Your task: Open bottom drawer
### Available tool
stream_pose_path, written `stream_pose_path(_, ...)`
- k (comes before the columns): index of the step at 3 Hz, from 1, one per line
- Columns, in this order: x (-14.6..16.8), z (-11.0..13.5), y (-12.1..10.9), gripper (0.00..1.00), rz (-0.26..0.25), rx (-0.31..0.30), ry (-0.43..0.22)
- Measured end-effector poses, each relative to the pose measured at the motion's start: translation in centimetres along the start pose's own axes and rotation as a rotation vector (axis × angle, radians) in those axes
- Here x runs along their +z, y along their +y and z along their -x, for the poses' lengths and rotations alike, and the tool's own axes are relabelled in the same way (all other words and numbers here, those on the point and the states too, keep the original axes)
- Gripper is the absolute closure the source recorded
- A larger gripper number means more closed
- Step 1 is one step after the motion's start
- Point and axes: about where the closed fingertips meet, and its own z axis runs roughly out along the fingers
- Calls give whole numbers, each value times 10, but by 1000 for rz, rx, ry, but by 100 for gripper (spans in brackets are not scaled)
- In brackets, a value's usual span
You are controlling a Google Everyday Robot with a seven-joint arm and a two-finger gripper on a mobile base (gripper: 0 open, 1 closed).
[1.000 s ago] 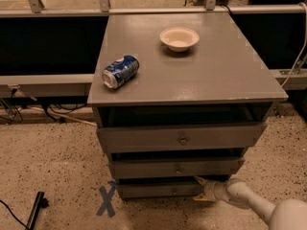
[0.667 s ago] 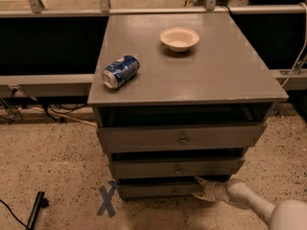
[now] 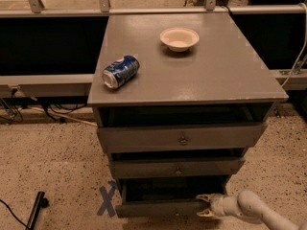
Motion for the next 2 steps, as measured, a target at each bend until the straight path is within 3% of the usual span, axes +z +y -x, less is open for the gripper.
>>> stream_pose_path(1,-25,7,41,15,23,18,-36)
stream_pose_path(2,-23,8,43,0,24,21,-39)
